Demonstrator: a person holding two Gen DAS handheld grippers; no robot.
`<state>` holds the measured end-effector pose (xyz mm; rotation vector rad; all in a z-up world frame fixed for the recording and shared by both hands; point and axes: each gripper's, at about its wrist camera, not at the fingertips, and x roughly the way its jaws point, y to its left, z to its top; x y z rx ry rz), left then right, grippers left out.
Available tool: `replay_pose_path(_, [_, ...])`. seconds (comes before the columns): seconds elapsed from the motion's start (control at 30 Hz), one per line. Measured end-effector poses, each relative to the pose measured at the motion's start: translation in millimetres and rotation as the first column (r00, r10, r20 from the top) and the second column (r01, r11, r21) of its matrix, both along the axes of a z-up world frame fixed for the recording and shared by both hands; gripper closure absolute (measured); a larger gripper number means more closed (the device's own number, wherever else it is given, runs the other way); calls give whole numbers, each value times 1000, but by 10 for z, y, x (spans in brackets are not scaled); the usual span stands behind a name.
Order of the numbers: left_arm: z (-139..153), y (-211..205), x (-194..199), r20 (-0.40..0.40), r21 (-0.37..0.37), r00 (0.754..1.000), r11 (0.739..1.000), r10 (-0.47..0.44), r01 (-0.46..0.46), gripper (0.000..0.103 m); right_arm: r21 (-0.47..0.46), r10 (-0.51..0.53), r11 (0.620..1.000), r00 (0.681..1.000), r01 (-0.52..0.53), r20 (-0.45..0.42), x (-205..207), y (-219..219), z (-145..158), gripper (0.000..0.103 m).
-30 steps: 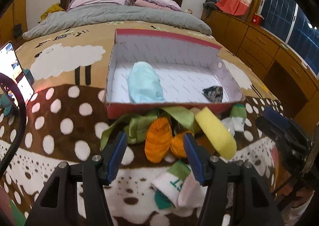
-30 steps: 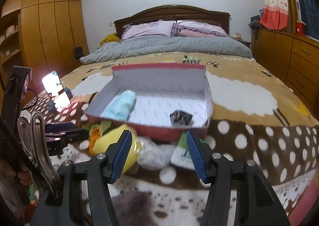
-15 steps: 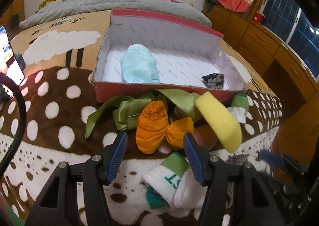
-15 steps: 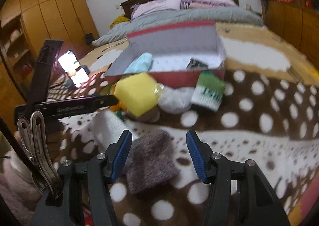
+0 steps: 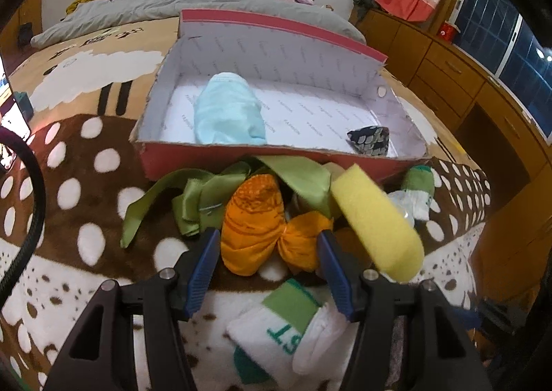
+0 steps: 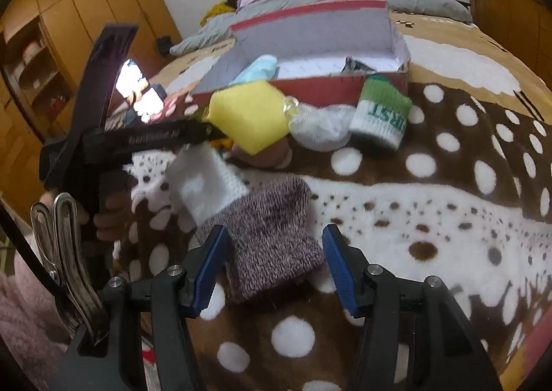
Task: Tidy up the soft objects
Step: 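Grasp the orange bow cloth with the left gripper while the right grasps the grey sock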
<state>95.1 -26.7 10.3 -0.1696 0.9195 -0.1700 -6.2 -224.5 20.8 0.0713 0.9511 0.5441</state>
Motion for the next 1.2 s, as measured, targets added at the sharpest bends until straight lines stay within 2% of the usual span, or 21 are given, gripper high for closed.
replay_pose_path(0.1, [-51, -7, 41, -10, -3, 1000, 1000, 9, -9, 41, -53, 18, 998, 1000, -18, 1, -14, 94, -81, 39])
replay_pose_path(0.3, [-126, 39, 83, -23, -6, 999, 999, 42, -43, 42, -72, 30, 997, 999, -32, -26, 2, 176, -201, 38])
replay_pose_path(0.67, [-88, 106, -11, -8, -46, 1000, 999, 23, -23, 59, -69, 32, 997, 999, -34, -30, 27, 173, -211, 38])
replay_pose_path(1.2, [130, 208, -215, 50, -71, 998, 997, 25, -21, 63, -28, 15, 1000, 999, -14, 34, -217, 55, -72, 57])
